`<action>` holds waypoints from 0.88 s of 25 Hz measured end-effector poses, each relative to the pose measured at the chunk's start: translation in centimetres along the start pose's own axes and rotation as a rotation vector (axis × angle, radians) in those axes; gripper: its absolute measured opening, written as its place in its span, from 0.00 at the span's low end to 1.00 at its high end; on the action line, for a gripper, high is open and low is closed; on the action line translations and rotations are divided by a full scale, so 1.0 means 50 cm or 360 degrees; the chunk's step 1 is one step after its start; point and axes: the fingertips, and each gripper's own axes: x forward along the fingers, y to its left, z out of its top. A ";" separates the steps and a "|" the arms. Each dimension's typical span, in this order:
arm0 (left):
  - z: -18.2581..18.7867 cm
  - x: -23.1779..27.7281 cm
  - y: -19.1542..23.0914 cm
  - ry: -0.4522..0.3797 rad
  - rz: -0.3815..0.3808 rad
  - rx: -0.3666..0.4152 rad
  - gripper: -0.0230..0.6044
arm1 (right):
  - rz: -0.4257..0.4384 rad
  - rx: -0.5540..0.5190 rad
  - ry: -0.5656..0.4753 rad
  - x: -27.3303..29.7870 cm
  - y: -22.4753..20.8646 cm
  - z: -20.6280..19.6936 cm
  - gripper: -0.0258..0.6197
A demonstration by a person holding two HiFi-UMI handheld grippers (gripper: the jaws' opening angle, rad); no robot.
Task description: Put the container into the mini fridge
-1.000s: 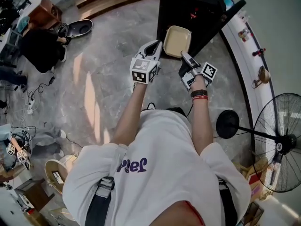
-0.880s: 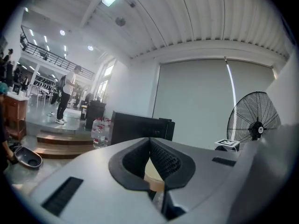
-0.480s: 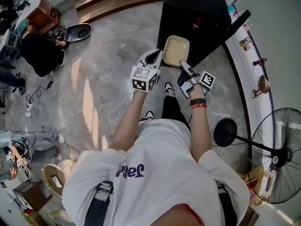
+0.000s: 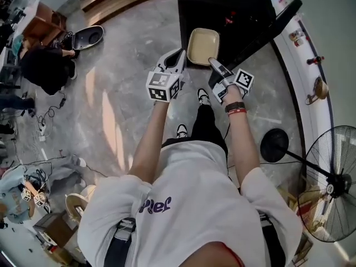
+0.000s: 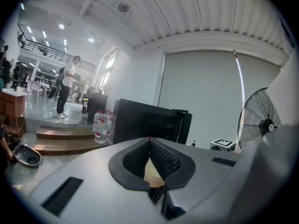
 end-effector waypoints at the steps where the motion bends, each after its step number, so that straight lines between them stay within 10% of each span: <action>1: -0.004 0.012 0.005 0.0001 0.0002 -0.0003 0.07 | 0.0002 -0.0005 0.0005 0.008 -0.006 0.012 0.40; 22: -0.166 0.125 0.034 0.0117 -0.0027 -0.0022 0.07 | -0.0053 -0.0033 0.0058 0.066 -0.183 0.110 0.39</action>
